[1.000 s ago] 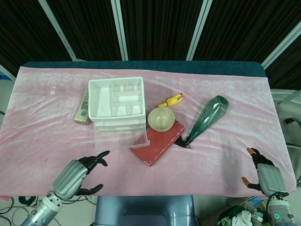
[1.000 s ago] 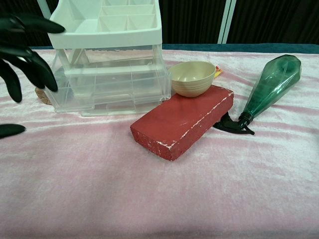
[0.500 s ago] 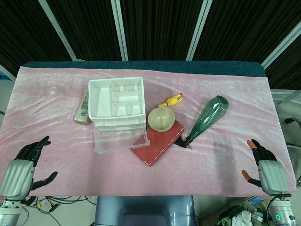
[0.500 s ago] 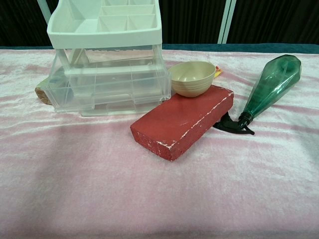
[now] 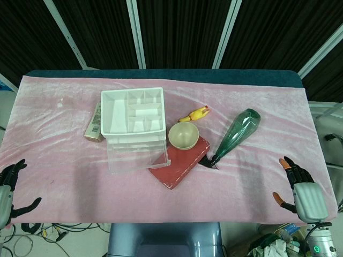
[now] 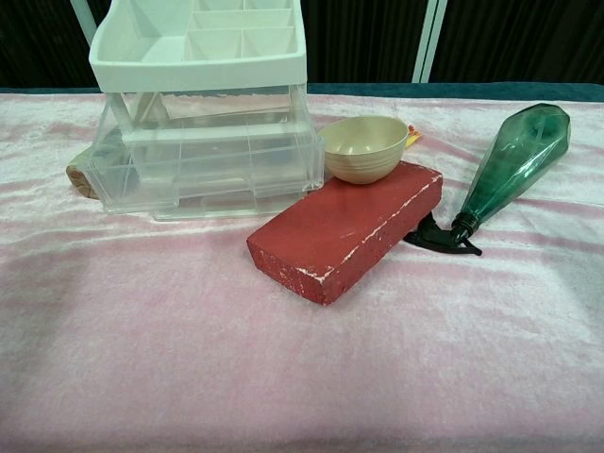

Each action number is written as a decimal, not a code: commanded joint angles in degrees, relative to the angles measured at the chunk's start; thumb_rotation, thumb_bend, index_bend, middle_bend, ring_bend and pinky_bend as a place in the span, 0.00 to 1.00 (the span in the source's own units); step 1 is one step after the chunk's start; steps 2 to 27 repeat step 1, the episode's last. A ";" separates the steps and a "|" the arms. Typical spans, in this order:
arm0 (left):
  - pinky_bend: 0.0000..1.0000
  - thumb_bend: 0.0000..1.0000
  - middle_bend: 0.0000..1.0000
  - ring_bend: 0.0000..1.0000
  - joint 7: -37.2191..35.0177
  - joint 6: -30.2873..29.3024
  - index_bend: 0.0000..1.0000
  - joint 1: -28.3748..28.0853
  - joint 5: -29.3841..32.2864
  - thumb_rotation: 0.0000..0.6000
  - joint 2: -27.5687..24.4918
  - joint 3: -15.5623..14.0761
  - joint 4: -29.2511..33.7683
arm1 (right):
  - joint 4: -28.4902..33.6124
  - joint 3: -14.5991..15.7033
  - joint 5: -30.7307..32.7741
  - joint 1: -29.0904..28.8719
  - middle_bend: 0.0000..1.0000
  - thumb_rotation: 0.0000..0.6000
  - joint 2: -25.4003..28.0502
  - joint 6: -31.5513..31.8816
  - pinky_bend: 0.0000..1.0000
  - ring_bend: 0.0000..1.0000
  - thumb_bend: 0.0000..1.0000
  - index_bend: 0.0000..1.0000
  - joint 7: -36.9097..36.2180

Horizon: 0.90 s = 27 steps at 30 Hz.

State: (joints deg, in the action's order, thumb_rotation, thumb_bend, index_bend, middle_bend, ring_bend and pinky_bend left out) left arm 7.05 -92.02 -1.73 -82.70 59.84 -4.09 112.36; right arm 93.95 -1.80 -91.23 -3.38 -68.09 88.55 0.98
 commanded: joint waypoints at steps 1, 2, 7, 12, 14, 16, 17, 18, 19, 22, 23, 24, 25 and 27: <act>0.14 0.16 0.16 0.06 -1.68 1.13 0.01 -0.28 1.04 1.00 0.25 1.33 -1.37 | 0.02 -0.13 0.25 -0.08 0.06 1.00 -0.12 -0.24 0.19 0.15 0.16 0.09 0.11; 0.14 0.16 0.16 0.06 -1.68 1.13 0.01 -0.28 1.04 1.00 0.25 1.33 -1.37 | 0.02 -0.13 0.25 -0.08 0.06 1.00 -0.12 -0.24 0.19 0.15 0.16 0.09 0.11; 0.14 0.16 0.16 0.06 -1.68 1.13 0.01 -0.28 1.04 1.00 0.25 1.33 -1.37 | 0.02 -0.13 0.25 -0.08 0.06 1.00 -0.12 -0.24 0.19 0.15 0.16 0.09 0.11; 0.14 0.16 0.16 0.06 -1.68 1.13 0.01 -0.28 1.04 1.00 0.25 1.33 -1.37 | 0.02 -0.13 0.25 -0.08 0.06 1.00 -0.12 -0.24 0.19 0.15 0.16 0.09 0.11; 0.14 0.16 0.16 0.06 -1.68 1.13 0.01 -0.28 1.04 1.00 0.25 1.33 -1.37 | 0.02 -0.13 0.25 -0.08 0.06 1.00 -0.12 -0.24 0.19 0.15 0.16 0.09 0.11; 0.14 0.16 0.16 0.06 -1.68 1.13 0.01 -0.28 1.04 1.00 0.25 1.33 -1.37 | 0.02 -0.13 0.25 -0.08 0.06 1.00 -0.12 -0.24 0.19 0.15 0.16 0.09 0.11; 0.14 0.16 0.16 0.06 -1.68 1.13 0.01 -0.28 1.04 1.00 0.25 1.33 -1.37 | 0.02 -0.13 0.25 -0.08 0.06 1.00 -0.12 -0.24 0.19 0.15 0.16 0.09 0.11; 0.14 0.16 0.16 0.06 -1.68 1.13 0.01 -0.28 1.04 1.00 0.25 1.33 -1.37 | 0.02 -0.13 0.25 -0.08 0.06 1.00 -0.12 -0.24 0.19 0.15 0.16 0.09 0.11; 0.14 0.16 0.16 0.06 -1.68 1.13 0.01 -0.28 1.04 1.00 0.25 1.33 -1.37 | 0.02 -0.13 0.25 -0.08 0.06 1.00 -0.12 -0.24 0.19 0.15 0.16 0.09 0.11; 0.14 0.16 0.16 0.06 -1.68 1.13 0.01 -0.28 1.04 1.00 0.25 1.33 -1.37 | 0.02 -0.13 0.25 -0.08 0.06 1.00 -0.12 -0.24 0.19 0.15 0.16 0.09 0.11; 0.14 0.16 0.16 0.06 -1.68 1.13 0.01 -0.28 1.04 1.00 0.25 1.33 -1.37 | 0.02 -0.13 0.25 -0.08 0.06 1.00 -0.12 -0.24 0.19 0.15 0.16 0.09 0.11; 0.14 0.16 0.16 0.06 -1.68 1.13 0.01 -0.28 1.04 1.00 0.25 1.33 -1.37 | 0.02 -0.13 0.25 -0.08 0.06 1.00 -0.12 -0.24 0.19 0.15 0.16 0.09 0.11; 0.14 0.16 0.16 0.06 -1.68 1.13 0.01 -0.28 1.04 1.00 0.25 1.33 -1.37 | 0.02 -0.13 0.25 -0.08 0.06 1.00 -0.12 -0.24 0.19 0.15 0.16 0.09 0.11; 0.14 0.16 0.16 0.06 -1.68 1.13 0.01 -0.28 1.04 1.00 0.25 1.33 -1.37 | 0.02 -0.13 0.25 -0.08 0.06 1.00 -0.12 -0.24 0.19 0.15 0.16 0.09 0.11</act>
